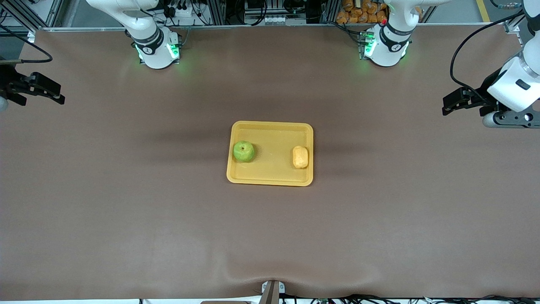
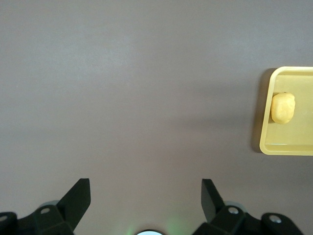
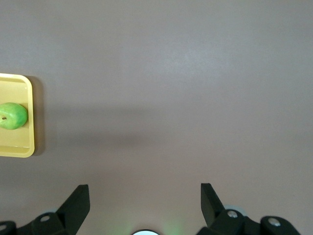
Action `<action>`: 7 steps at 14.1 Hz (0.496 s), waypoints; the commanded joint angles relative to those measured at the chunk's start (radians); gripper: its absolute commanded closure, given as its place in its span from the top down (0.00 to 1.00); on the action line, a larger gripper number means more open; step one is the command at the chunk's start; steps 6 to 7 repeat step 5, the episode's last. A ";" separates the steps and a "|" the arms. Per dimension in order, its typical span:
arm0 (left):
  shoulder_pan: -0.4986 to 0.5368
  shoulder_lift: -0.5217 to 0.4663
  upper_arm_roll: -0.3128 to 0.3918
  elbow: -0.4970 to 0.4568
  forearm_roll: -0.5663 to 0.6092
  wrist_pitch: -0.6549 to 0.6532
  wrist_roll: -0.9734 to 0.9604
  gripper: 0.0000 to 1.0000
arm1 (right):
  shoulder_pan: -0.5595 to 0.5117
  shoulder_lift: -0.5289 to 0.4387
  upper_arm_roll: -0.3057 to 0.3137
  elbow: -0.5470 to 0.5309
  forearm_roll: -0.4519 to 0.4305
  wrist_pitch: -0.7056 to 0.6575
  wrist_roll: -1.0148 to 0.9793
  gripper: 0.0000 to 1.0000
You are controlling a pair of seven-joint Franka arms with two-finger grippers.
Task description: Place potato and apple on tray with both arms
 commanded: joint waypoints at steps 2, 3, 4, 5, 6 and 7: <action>0.006 -0.004 -0.001 -0.006 0.009 0.004 0.034 1.00 | -0.017 0.008 0.010 0.046 -0.012 -0.001 -0.030 1.00; 0.006 -0.006 0.000 -0.006 0.009 0.003 0.034 1.00 | -0.021 0.014 0.008 0.056 -0.004 0.000 -0.030 1.00; 0.004 -0.006 -0.001 -0.006 0.009 0.003 0.034 1.00 | -0.021 0.015 0.007 0.062 -0.007 0.003 -0.030 1.00; 0.004 -0.006 -0.001 -0.004 0.009 0.003 0.033 1.00 | -0.021 0.019 0.008 0.072 -0.006 0.003 -0.030 1.00; 0.004 -0.006 -0.001 -0.004 0.009 0.003 0.033 1.00 | -0.021 0.019 0.008 0.072 -0.006 0.003 -0.030 1.00; 0.004 -0.006 -0.001 -0.004 0.009 0.003 0.033 1.00 | -0.021 0.019 0.008 0.072 -0.006 0.003 -0.030 1.00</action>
